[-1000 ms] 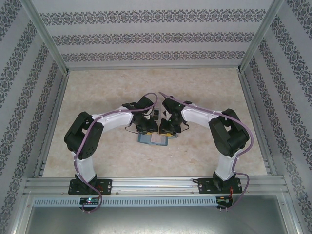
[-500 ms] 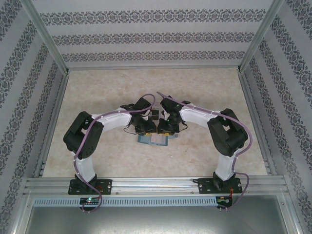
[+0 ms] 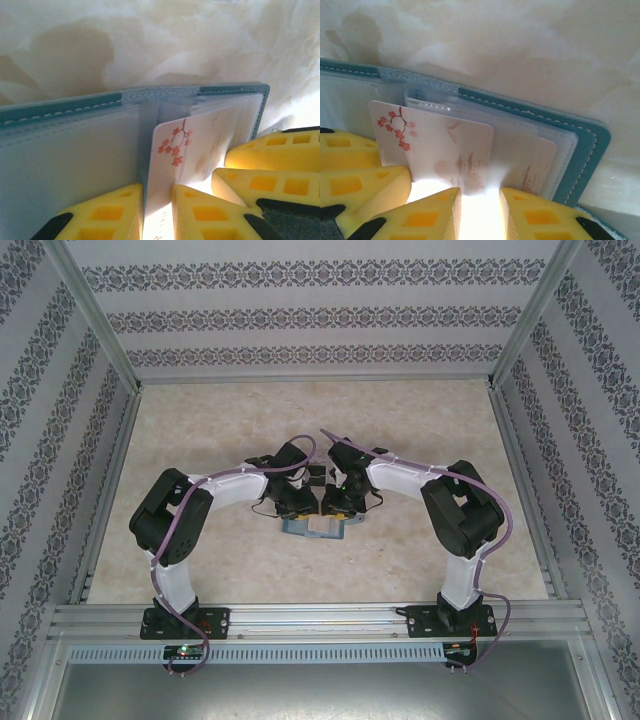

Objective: Take the credit cards out of the card holder

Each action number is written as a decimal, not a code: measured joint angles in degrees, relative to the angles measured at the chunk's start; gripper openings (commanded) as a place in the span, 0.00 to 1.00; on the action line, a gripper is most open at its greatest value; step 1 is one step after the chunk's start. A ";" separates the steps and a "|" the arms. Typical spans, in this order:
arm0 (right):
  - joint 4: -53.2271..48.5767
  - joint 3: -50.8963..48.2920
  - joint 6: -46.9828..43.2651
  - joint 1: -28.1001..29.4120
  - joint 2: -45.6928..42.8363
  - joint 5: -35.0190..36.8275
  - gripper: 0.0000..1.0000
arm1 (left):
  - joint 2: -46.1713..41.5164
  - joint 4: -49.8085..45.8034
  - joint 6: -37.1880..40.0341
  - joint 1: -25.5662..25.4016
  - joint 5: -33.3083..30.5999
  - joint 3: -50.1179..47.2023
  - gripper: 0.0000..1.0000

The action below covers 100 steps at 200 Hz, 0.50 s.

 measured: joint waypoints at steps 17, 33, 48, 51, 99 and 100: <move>0.00 0.00 -0.02 0.00 0.00 0.00 0.28 | 0.00 0.26 -0.11 0.00 0.28 0.00 0.12; -0.02 0.00 -0.02 0.00 0.00 0.00 0.28 | 0.00 0.52 -0.11 0.00 0.76 0.00 0.10; -0.09 0.00 -0.04 0.00 0.00 0.15 0.28 | -0.02 0.63 -0.09 0.00 0.98 0.00 0.07; -0.11 0.00 -0.07 0.00 0.00 0.22 0.28 | -0.02 0.63 -0.07 0.00 1.05 0.00 0.07; -1.05 0.39 -0.52 0.00 0.00 1.73 0.28 | -0.42 0.74 -0.07 0.00 1.25 0.00 0.05; -1.07 0.39 -0.55 0.00 0.00 1.75 0.28 | -0.46 0.74 -0.07 0.00 1.25 0.00 0.05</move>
